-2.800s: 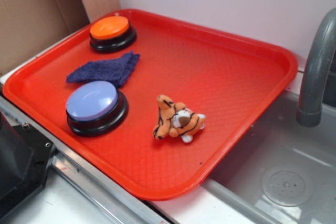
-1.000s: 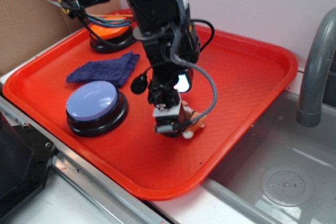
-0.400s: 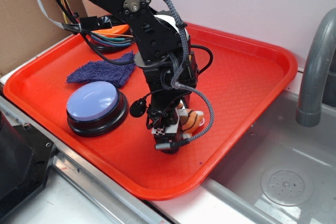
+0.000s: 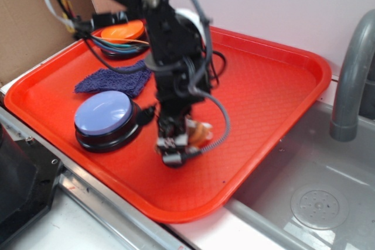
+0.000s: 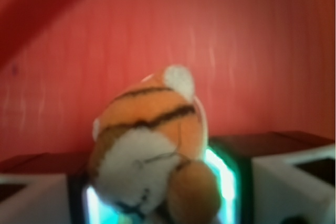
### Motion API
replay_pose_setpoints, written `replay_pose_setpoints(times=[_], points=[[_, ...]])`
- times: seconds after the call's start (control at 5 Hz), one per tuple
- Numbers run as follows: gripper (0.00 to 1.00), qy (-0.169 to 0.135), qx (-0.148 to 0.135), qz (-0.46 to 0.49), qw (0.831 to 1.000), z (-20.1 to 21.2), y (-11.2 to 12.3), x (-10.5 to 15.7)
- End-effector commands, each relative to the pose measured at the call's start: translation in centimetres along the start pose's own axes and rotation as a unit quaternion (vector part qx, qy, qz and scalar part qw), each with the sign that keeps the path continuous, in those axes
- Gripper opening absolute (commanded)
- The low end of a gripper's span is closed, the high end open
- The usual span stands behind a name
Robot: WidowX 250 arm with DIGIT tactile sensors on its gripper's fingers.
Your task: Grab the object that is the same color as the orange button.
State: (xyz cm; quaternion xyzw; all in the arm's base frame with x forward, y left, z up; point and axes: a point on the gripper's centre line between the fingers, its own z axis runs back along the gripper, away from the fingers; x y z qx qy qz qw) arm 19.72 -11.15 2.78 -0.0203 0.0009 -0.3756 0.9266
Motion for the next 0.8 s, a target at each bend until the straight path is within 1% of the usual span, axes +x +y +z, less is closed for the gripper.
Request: replay_pose_setpoints(times=[0.0, 0.2, 0.4, 0.6], points=[[0.00, -0.040, 0.030, 0.189, 0.981, 9.6, 4.8, -1.1], [0.00, -0.024, 0.086, 0.270, 0.959, 12.2, 7.8, -3.4], [0.00, -0.019, 0.116, 0.330, 0.937, 13.4, 9.8, -5.4], [0.00, 0.008, 0.103, 0.333, 0.937, 13.7, 9.8, -5.7]])
